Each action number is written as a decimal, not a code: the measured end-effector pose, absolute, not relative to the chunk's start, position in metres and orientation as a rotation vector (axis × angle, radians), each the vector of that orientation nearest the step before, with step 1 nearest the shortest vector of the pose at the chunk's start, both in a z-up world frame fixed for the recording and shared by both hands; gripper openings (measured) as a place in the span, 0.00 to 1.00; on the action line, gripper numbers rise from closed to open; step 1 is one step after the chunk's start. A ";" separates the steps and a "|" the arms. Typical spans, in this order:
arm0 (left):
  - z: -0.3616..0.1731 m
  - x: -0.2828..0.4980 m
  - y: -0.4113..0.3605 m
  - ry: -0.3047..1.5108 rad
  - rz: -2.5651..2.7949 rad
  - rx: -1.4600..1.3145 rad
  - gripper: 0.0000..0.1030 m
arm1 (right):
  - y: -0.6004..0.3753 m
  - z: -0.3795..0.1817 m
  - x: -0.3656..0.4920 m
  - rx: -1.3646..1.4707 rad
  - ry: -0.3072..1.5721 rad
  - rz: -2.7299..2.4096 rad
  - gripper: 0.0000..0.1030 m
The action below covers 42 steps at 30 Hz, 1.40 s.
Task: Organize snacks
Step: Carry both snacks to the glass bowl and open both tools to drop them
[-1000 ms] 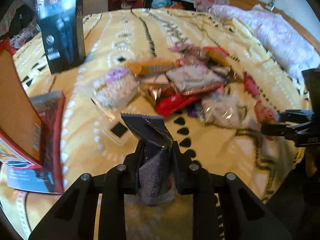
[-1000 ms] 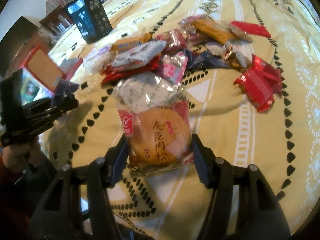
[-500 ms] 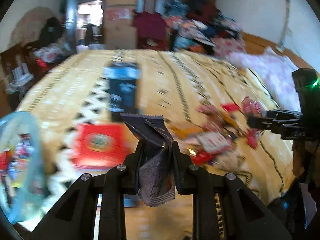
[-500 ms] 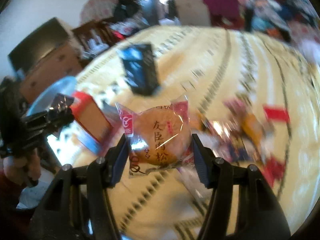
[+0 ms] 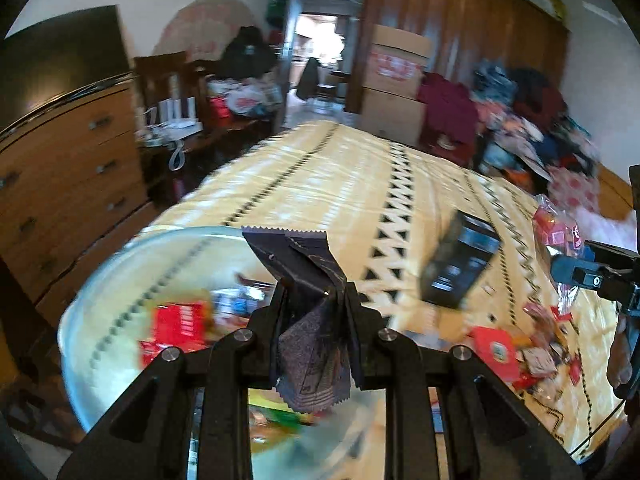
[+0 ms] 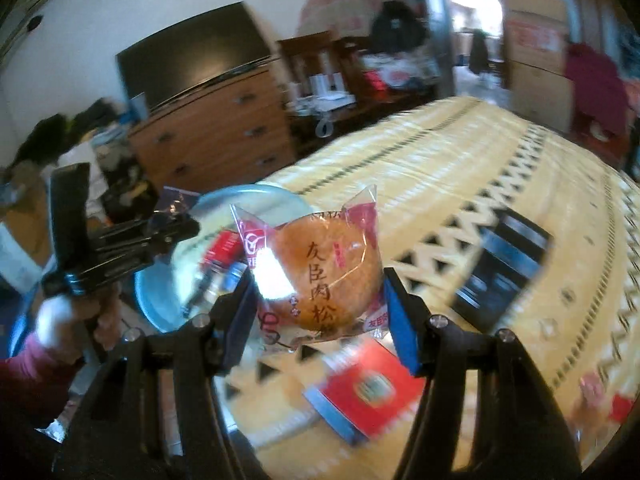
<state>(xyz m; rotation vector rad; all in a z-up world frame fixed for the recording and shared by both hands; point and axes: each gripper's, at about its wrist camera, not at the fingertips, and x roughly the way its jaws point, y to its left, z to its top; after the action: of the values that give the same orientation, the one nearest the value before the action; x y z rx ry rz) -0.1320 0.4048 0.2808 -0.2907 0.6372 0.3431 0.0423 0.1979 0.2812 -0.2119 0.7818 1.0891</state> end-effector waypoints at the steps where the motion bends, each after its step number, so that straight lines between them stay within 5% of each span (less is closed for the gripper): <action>1: 0.281 -0.135 0.419 0.644 0.356 -0.300 0.24 | 0.211 0.282 0.042 -0.220 0.788 1.105 0.59; 14: 0.237 -0.104 0.507 0.831 0.394 -0.328 0.24 | 0.347 0.237 0.057 -0.341 1.035 1.205 0.59; 30: 0.197 -0.066 0.518 0.926 0.378 -0.337 0.25 | 0.376 0.216 0.063 -0.366 1.093 1.182 0.61; 34: 0.195 -0.064 0.519 0.935 0.414 -0.320 0.45 | 0.379 0.211 0.060 -0.381 1.098 1.184 0.64; 42: 0.198 -0.068 0.521 0.910 0.431 -0.332 0.53 | 0.377 0.214 0.058 -0.374 1.067 1.178 0.72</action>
<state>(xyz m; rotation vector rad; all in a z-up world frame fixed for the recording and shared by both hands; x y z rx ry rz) -0.0676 0.5207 0.1977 -0.3318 0.9096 0.4312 0.0580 0.3768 0.2143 -0.3736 1.0670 1.1782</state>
